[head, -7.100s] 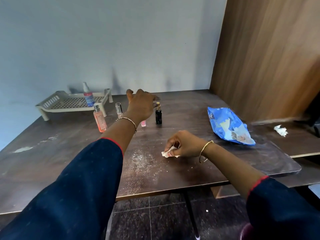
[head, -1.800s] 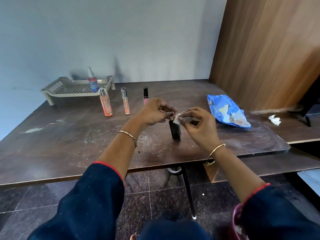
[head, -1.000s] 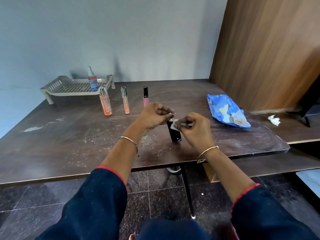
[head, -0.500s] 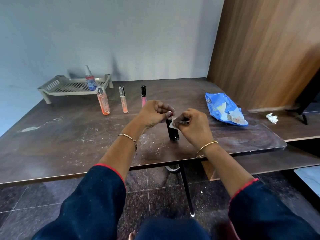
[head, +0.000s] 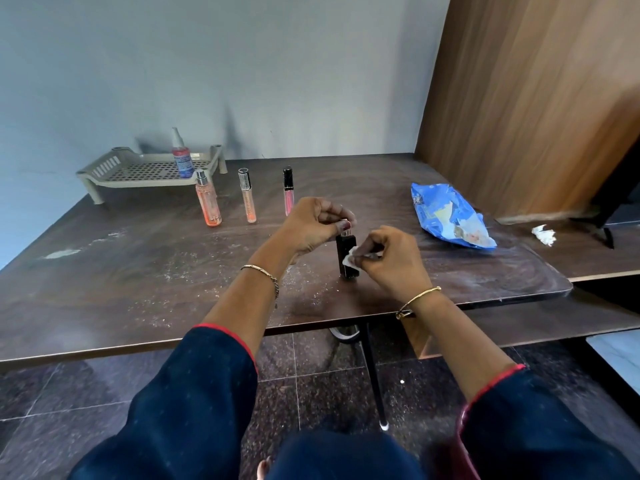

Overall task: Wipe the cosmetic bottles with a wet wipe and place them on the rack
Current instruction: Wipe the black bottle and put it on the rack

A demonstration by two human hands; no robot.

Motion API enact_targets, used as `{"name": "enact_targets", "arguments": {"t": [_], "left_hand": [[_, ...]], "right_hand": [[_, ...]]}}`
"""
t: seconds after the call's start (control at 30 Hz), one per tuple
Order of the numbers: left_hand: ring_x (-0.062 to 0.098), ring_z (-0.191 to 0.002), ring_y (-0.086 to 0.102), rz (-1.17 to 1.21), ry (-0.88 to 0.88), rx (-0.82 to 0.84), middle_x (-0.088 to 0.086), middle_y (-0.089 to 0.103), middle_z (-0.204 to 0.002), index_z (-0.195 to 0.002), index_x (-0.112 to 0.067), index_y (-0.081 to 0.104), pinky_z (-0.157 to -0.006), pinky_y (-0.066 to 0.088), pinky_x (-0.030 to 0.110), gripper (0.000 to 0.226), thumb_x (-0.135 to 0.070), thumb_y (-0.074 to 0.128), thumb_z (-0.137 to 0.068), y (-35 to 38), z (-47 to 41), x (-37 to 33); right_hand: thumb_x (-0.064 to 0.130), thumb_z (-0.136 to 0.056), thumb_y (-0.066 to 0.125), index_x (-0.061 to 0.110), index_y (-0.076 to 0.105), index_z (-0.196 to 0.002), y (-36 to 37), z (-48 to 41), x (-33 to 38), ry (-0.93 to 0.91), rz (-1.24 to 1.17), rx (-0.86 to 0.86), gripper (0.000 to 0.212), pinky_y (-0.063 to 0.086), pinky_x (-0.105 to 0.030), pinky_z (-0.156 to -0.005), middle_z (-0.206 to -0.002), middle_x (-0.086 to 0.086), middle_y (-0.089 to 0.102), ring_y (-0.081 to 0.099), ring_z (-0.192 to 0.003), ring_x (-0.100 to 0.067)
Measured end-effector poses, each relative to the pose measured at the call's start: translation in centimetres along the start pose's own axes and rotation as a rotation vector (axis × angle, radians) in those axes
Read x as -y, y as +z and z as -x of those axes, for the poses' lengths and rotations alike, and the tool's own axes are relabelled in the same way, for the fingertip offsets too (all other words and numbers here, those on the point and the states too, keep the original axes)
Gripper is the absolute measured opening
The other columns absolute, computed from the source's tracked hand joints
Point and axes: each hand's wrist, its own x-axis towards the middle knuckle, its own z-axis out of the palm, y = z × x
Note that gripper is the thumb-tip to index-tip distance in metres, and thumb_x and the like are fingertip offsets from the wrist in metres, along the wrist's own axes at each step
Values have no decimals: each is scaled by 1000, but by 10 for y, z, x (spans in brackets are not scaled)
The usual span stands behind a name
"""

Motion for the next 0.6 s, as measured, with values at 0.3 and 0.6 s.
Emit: {"name": "enact_targets", "arguments": {"t": [0.3, 0.6], "left_hand": [[18, -86, 63, -13, -2, 19, 23, 66, -99, -103, 7, 63, -85, 52, 28, 18, 8, 60, -86, 0, 4, -4], [13, -79, 66, -35, 42, 7, 22, 68, -96, -97, 4, 66, -78, 55, 21, 15, 8, 62, -84, 3, 3, -2]], "right_hand": [[5, -64, 79, 11, 71, -63, -9, 6, -1, -54, 78, 185, 10, 38, -16, -57, -72, -2, 62, 61, -67, -19], [8, -64, 80, 12, 68, -60, -4, 0, 6, -41, -26, -21, 13, 43, -20, -58, -69, -3, 61, 58, -63, -15]]}}
